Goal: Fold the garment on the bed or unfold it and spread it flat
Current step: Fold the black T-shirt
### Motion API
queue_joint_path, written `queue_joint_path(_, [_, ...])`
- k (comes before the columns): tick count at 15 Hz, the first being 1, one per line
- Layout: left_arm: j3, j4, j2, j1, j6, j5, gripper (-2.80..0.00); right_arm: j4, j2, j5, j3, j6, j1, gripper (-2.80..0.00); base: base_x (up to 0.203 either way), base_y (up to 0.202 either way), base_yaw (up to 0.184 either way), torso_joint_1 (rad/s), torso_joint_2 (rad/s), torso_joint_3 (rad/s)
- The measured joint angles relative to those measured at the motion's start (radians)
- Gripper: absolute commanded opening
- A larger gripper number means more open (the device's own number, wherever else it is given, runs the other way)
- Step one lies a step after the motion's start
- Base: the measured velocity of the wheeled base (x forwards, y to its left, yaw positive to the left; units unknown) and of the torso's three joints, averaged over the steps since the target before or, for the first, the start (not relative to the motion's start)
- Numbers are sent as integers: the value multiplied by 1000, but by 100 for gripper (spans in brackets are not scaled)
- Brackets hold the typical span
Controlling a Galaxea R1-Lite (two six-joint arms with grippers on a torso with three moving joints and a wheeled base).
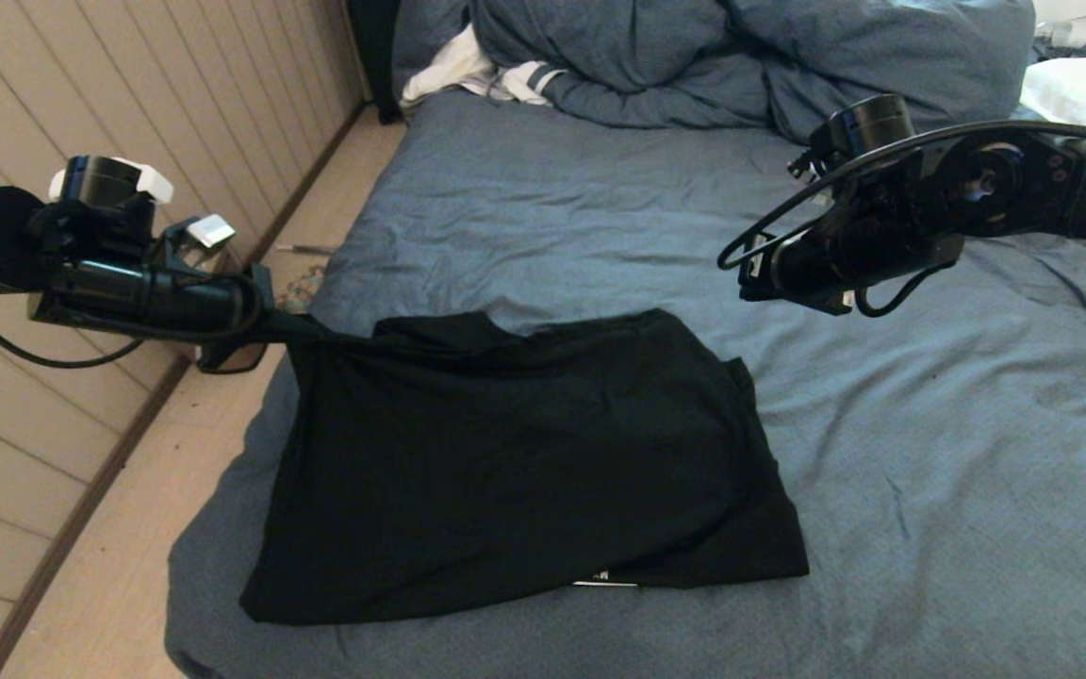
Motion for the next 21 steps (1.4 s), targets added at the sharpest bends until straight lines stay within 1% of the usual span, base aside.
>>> queue_joint_path(1, [-14, 2, 11, 0, 1, 9, -280, -6, 1, 0, 0, -3, 5, -280, 0, 0, 0, 0, 0, 0])
queue_joint_path(4, [-87, 9, 71, 0, 7, 56, -280, -85, 9, 2, 7, -37, 33, -280, 0, 0, 0, 0, 0, 0])
queue_joint_path(6, [-125, 21, 105, 0, 8, 62, -280, -110, 20, 3, 6, -40, 35, -280, 0, 0, 0, 0, 0, 0])
queue_joint_path(9, [-240, 73, 168, 0, 8, 67, -280, -144, 36, 4, 1, -47, 36, -280, 0, 0, 0, 0, 0, 0])
queue_joint_path(11, [-302, 76, 211, 0, 24, 94, -280, -148, 49, 4, -7, -56, 37, -280, 0, 0, 0, 0, 0, 0])
queue_joint_path(14, [-323, 60, 250, 1, 32, 118, -280, -164, 66, 5, -16, -57, 39, -280, 0, 0, 0, 0, 0, 0])
queue_joint_path(17, [-326, 52, 275, 3, 31, 123, -280, -167, 78, 5, -18, -61, 38, -280, 0, 0, 0, 0, 0, 0])
queue_joint_path(18, [-326, 56, 279, 3, 29, 136, 0, -167, 81, 6, -18, -63, 38, -280, 0, 0, 0, 0, 0, 0])
queue_joint_path(21, [-326, 52, 274, 4, -1, 199, 0, -167, 84, 6, -13, -65, 38, -280, 0, 0, 0, 0, 0, 0])
